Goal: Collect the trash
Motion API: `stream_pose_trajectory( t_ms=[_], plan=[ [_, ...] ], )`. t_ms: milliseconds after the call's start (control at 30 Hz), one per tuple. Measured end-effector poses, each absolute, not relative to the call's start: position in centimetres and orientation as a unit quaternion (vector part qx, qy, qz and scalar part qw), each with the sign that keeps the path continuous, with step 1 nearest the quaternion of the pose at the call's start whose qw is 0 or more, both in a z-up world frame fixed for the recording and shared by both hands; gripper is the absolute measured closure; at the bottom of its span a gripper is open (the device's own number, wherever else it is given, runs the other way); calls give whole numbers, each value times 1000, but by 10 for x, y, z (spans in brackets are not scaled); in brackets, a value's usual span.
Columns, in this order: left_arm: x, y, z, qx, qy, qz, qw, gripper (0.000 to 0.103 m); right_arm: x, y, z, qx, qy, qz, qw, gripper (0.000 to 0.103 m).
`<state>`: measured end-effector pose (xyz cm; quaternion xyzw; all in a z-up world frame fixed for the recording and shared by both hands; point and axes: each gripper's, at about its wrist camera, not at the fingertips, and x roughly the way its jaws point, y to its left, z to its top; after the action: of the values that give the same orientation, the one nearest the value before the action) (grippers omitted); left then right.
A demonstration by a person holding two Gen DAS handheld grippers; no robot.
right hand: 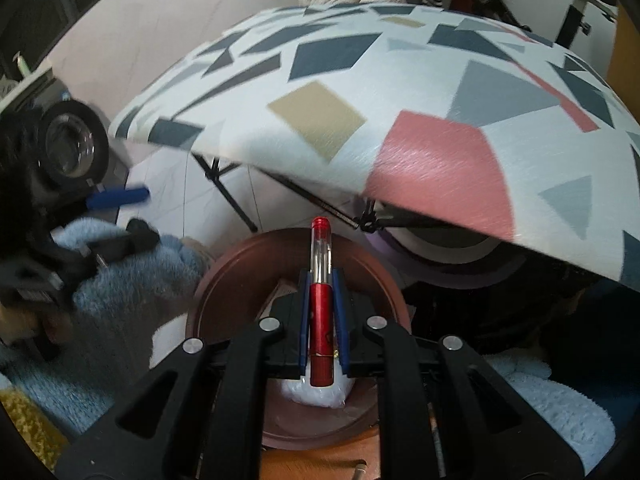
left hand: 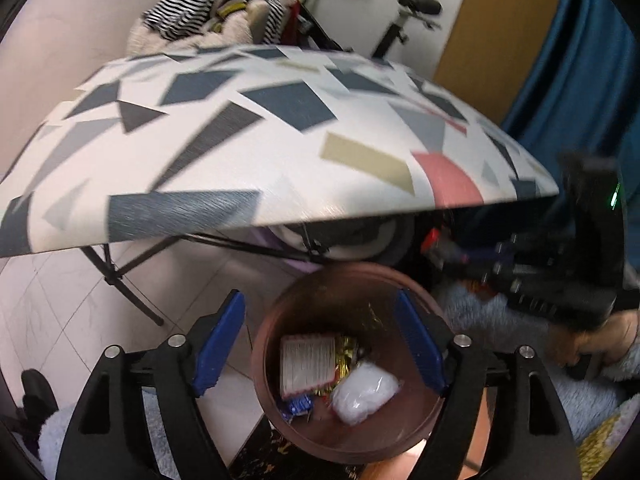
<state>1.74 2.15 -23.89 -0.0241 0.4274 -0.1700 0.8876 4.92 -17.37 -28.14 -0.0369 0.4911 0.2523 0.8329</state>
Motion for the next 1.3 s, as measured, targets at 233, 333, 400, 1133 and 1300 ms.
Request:
stream_pose_trajectory(
  t_ms=[233, 333, 400, 1133, 1300],
  plan=[
    [16, 39, -232, -47, 408, -136, 902, 18, 55, -158, -305, -65, 537, 256, 801, 88],
    [17, 40, -233, -46, 411, -133, 901, 18, 56, -149, -317, -85, 560, 252, 784, 88],
    [16, 40, -234, -43, 412, -133, 900, 18, 56, -145, -322, -97, 567, 251, 778, 88],
    [14, 35, -237, -28, 415, -132, 900, 14, 52, -161, -316, -88, 538, 228, 806, 7],
    [13, 32, -224, -12, 399, -129, 908, 10, 50, -164, -294, -88, 506, 226, 828, 6]
  ],
)
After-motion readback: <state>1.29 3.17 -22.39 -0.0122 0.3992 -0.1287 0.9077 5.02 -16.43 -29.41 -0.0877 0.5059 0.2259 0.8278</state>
